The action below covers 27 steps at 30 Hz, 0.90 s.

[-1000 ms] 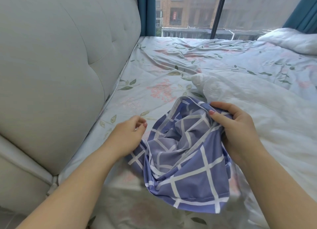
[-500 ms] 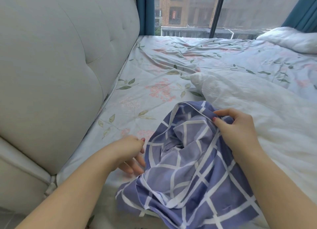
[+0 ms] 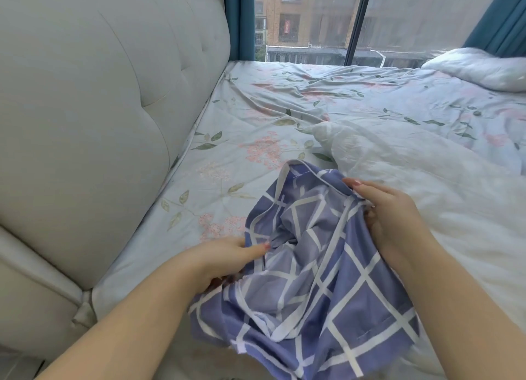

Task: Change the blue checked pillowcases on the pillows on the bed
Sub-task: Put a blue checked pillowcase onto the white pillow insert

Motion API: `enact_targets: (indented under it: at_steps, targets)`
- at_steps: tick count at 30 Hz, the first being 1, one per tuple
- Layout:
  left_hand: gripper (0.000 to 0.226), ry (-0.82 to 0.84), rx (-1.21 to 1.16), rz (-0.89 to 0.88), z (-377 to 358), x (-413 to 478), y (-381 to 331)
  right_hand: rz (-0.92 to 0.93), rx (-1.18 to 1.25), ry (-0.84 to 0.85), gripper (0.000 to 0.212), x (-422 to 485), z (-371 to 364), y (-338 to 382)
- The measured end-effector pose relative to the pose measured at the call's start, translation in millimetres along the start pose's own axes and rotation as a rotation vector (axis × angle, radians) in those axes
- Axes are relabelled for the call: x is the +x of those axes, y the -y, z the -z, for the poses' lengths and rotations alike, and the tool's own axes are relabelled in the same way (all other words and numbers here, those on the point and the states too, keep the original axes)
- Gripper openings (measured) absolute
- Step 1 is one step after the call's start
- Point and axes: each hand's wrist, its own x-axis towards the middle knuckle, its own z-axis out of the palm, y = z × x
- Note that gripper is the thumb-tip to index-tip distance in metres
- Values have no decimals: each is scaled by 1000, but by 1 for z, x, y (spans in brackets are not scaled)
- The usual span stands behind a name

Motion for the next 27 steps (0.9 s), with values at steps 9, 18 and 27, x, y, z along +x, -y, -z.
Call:
enact_targets:
  at_steps: [9, 18, 27]
  targets:
    - [10, -81, -366, -13, 21, -4, 10, 51, 123, 37, 22, 2, 6, 6]
    - [34, -609, -33, -240, 54, -1, 29, 187, -105, -51, 25, 5, 14, 0]
    - [31, -131, -657, -116, 65, -22, 27, 138, 119, -24, 32, 4, 12, 6]
